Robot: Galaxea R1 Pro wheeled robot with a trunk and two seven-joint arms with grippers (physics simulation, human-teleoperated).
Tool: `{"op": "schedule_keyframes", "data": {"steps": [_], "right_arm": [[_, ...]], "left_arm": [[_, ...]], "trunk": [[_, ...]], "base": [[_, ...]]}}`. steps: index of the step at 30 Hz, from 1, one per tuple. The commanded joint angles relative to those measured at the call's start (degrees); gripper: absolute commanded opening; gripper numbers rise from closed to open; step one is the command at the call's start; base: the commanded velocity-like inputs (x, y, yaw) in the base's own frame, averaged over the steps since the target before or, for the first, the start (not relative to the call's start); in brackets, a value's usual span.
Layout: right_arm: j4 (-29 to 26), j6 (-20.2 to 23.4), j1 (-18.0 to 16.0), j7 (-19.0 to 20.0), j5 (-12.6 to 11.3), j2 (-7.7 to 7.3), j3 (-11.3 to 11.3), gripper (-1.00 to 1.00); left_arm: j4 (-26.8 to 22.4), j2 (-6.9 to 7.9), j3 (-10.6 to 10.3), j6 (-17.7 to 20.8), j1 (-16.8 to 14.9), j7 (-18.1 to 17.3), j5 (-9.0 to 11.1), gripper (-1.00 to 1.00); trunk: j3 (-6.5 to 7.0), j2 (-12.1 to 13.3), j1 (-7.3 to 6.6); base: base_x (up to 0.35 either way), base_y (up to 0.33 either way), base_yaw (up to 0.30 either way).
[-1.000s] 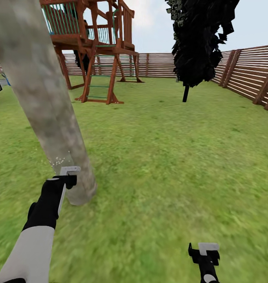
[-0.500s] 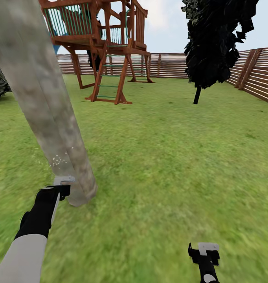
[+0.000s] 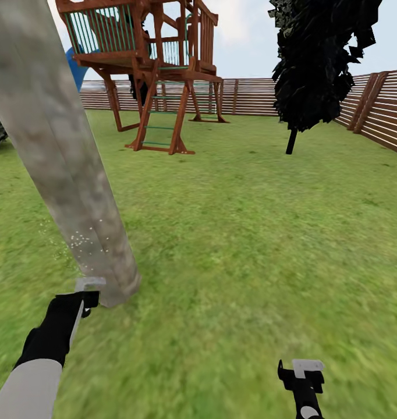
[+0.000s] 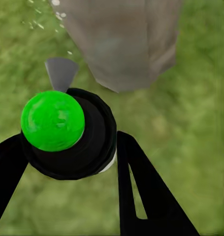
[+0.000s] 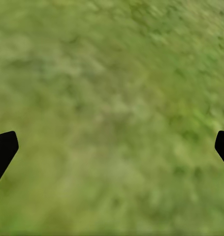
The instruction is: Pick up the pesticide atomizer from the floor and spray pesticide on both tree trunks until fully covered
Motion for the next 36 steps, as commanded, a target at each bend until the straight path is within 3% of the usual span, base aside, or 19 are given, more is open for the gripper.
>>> {"op": "schedule_keyframes", "data": {"steps": [1, 3, 4, 6, 8, 10, 11, 13, 14, 15, 18, 21, 23, 29, 33, 36], "right_arm": [[0.0, 0.0, 0.0, 0.0, 0.0, 0.0, 0.0, 1.0], [0.0, 0.0, -0.01, 0.02, 0.0, 0.0, 0.0, 1.0], [0.0, 0.0, -0.01, 0.07, 0.0, 0.0, 0.0, 1.0], [0.0, 0.0, 0.01, 0.1, 0.0, 0.0, 0.0, 1.0], [0.0, 0.0, -0.01, 0.15, 0.0, -0.03, 0.0, 1.0], [0.0, 0.0, -0.01, 0.13, 0.0, -0.09, 0.0, 1.0], [0.0, 0.0, -0.01, 0.11, 0.0, -0.1, -0.02, 1.0], [-0.02, 0.0, -0.01, 0.12, 0.03, -0.16, -0.05, 1.0], [0.0, 0.0, -0.01, 0.11, 0.07, -0.18, -0.08, 1.0], [-0.02, 0.0, -0.01, 0.1, 0.06, -0.18, -0.07, 1.0], [-0.02, 0.0, -0.01, 0.09, 0.02, -0.17, -0.03, 1.0], [-0.08, 0.0, -0.01, 0.04, 0.0, -0.17, -0.02, 1.0], [-0.07, 0.0, -0.01, 0.01, 0.0, -0.17, -0.03, 1.0], [-0.04, 0.0, -0.01, -0.09, 0.0, -0.17, -0.08, 1.0], [-0.03, 0.0, -0.01, -0.09, 0.0, -0.17, -0.08, 1.0], [0.0, 0.0, 0.0, -0.09, 0.0, -0.17, -0.09, 1.0]], "left_arm": [[-0.02, 0.05, -0.12, 0.0, -0.03, 0.04, -0.24, -1.0], [-0.18, 0.69, 0.01, -0.02, -0.04, 0.01, -0.26, -1.0], [-0.26, 1.21, 1.08, -0.08, 0.0, -0.03, -0.29, -1.0], [0.04, 1.03, 1.98, -1.36, 0.03, -0.05, -0.28, -1.0], [0.62, -0.32, 1.98, -3.2, 0.04, 0.0, -0.18, -1.0], [1.34, -3.29, 1.99, -5.21, 0.04, 0.04, -0.48, -1.0], [1.78, -3.68, 2.06, -6.52, 0.04, 0.05, -0.52, -1.0], [6.88, -3.18, 2.75, -11.01, 0.09, 0.13, -0.47, -1.0], [11.65, -2.87, 3.34, -14.72, 0.05, 1.77, -0.6, -1.0], [13.1, -2.71, 3.47, -16.24, 0.04, 3.87, -0.56, -1.0], [14.21, -2.17, 3.7, -17.22, 0.04, 5.7, -0.35, -1.0], [14.3, -1.94, 8.01, -17.47, 0.04, 5.94, -0.25, -1.0], [14.29, -1.93, 9.45, -17.52, 0.04, 5.95, -0.2, -1.0], [13.69, -1.86, 9.02, -20.36, -0.43, 5.75, -0.58, -1.0], [14.12, 0.44, 9.14, -20.69, -0.6, 5.9, -0.27, -1.0], [18.38, -1.07, 9.47, -28.02, -0.13, 6.08, -0.13, -1.0]], "trunk": [[0.0, 0.0, 0.0], [0.0, 0.0, 0.0], [0.0, 0.0, 0.0], [0.0, 0.0, 0.0], [0.0, 0.0, 0.0], [0.0, 0.0, 0.0], [0.0, 0.0, 0.0], [0.0, 0.0, 0.0], [0.0, 0.0, 0.0], [0.0, 0.0, 0.0], [0.0, 0.0, 0.0], [0.0, 0.0, 0.0], [0.0, 0.0, 0.0], [0.0, 0.0, 0.0], [0.0, 0.0, 0.0], [0.0, 0.0, 0.0]], "base": [[0.0, 0.0, 0.0], [0.0, 0.0, 0.0], [0.0, 0.0, 0.0], [0.0, 0.0, 0.0], [0.0, 0.0, 0.0], [0.04, -0.089, 0.0], [0.088, -0.201, 0.0], [0.109, -0.24, 0.0], [0.13, -0.251, 0.0], [0.137, -0.252, 0.0], [0.166, -0.245, 0.019], [0.214, -0.214, 0.239], [0.256, -0.156, 0.273], [0.027, -0.014, 0.278], [0.0, 0.0, 0.278], [0.022, -0.033, 0.278]]}}
